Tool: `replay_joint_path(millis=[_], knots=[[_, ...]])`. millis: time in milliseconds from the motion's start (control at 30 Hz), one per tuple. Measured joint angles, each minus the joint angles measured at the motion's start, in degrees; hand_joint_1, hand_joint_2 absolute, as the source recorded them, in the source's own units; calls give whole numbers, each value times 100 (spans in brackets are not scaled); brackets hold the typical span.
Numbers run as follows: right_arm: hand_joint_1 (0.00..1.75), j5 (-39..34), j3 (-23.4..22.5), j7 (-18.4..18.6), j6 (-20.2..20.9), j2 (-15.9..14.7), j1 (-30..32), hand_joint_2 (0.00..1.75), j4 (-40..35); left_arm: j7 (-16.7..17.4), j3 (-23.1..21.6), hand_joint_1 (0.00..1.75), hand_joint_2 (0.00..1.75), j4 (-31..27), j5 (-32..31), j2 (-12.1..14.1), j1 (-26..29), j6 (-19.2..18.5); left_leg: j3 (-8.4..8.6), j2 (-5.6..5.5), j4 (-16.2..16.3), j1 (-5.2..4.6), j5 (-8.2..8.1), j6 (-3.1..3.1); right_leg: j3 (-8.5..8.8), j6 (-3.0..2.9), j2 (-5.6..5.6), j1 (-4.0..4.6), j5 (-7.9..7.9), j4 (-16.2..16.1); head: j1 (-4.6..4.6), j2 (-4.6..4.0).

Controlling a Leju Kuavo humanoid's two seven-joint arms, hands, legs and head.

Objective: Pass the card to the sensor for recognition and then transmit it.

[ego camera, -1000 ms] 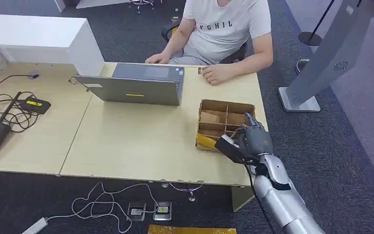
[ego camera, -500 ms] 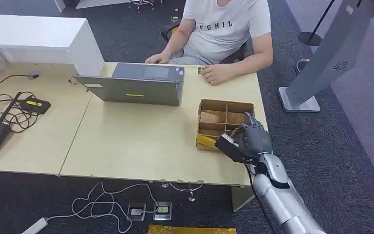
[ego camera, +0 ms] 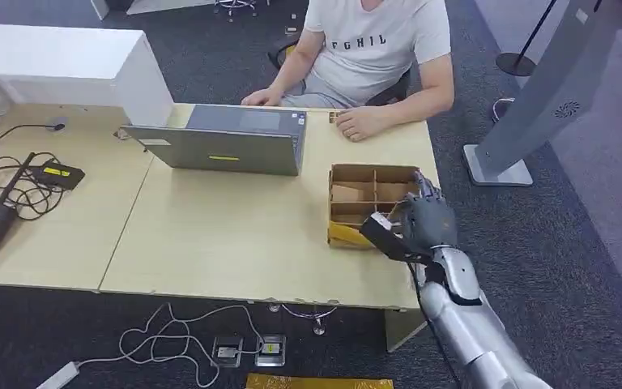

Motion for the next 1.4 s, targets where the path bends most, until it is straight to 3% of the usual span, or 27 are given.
replay_joint_path(millis=[333,667,933,1400], knots=[[175,347,-389,-118,33,-378,-682,175,-1021,-61,0,0,0,0,-37,28,4,-4,0,0,0,0,0,0,-1,0,-1,0,0,0,0,0],[175,426,-485,-221,-87,-398,-749,175,-1436,-48,0,0,0,0,-2,28,3,15,-4,-1,0,1,0,0,-1,0,-1,1,0,0,-2,2],[175,443,-479,-389,-492,-221,-1204,175,-522,-48,0,0,0,0,-127,28,-2,-17,-4,-2,0,1,1,0,-1,0,-4,1,0,1,-2,0],[175,682,-476,-380,-640,7,-1774,175,599,-66,0,0,0,0,-398,77,-3,-101,-9,-3,0,1,1,-1,-6,0,-4,1,0,2,-4,0]])
